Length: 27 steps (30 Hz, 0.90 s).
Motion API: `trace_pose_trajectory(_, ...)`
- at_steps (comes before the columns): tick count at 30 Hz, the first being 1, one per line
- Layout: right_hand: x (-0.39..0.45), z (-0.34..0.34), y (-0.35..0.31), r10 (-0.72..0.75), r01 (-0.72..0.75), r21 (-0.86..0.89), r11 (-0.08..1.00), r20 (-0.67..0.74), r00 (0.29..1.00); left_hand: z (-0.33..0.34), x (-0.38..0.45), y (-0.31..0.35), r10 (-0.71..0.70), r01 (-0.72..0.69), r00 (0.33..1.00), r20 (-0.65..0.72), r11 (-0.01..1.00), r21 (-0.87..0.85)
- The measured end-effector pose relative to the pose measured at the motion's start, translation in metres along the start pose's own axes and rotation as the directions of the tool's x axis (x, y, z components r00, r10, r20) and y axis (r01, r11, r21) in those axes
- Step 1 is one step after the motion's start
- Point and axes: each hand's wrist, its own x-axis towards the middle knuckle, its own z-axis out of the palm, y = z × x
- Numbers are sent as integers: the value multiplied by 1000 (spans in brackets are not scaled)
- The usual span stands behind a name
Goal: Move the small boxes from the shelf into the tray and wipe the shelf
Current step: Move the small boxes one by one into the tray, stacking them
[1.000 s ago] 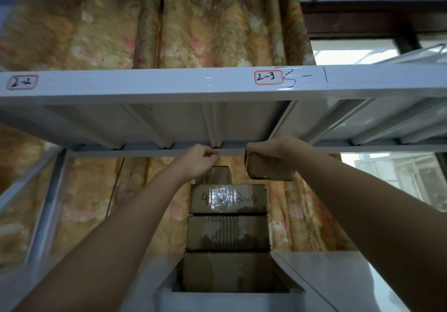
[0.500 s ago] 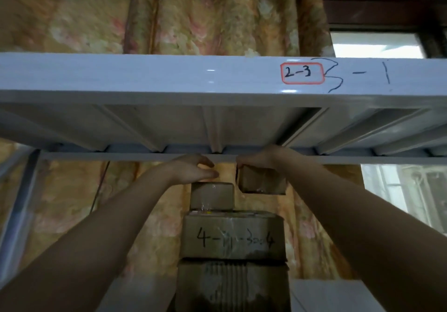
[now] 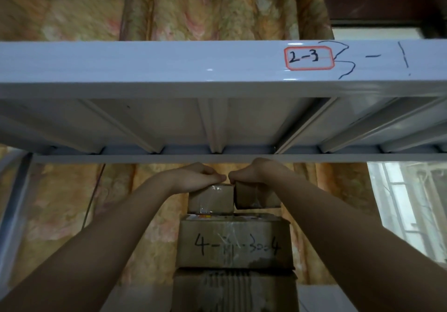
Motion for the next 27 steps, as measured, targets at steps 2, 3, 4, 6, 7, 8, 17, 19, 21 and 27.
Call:
trace_pose_trajectory(2,-1,-2,1,-5,5,3,1000,66,998,1,3,-1,-25,26,999,47,999,-19)
trace_pose_trajectory(3,-3,-2,2,-8,9,-3,1000,115,993,2,4,-2,-23,25,999,48,999,-25)
trace_pose_trajectory(4,-6,-2,2,-10,12,-9,1000,156,988,3,5,-2,-17,19,999,41,999,-32)
trace_pose_trajectory(6,-12,-2,4,-19,25,-31,999,185,983,4,5,-3,-7,9,999,33,999,-48)
trace_pose_trajectory(7,-15,-2,5,-28,36,-41,998,175,984,4,5,-4,-5,7,999,34,999,-54)
trace_pose_trajectory(8,-18,-2,7,-36,45,-58,997,155,987,4,5,-4,-3,5,999,37,998,-58)
trace_pose_trajectory(17,-26,-3,14,-53,69,-131,989,124,991,5,5,-2,-16,18,999,35,998,-53)
trace_pose_trajectory(19,-28,-1,13,-55,77,-158,984,134,989,6,3,0,-13,14,999,29,999,-47)
trace_pose_trajectory(21,-26,2,12,-77,107,-211,972,147,986,9,2,1,-8,9,1000,16,999,-51)
trace_pose_trajectory(27,-22,4,9,-89,111,-231,967,102,991,7,-5,6,-53,53,998,25,999,-12)
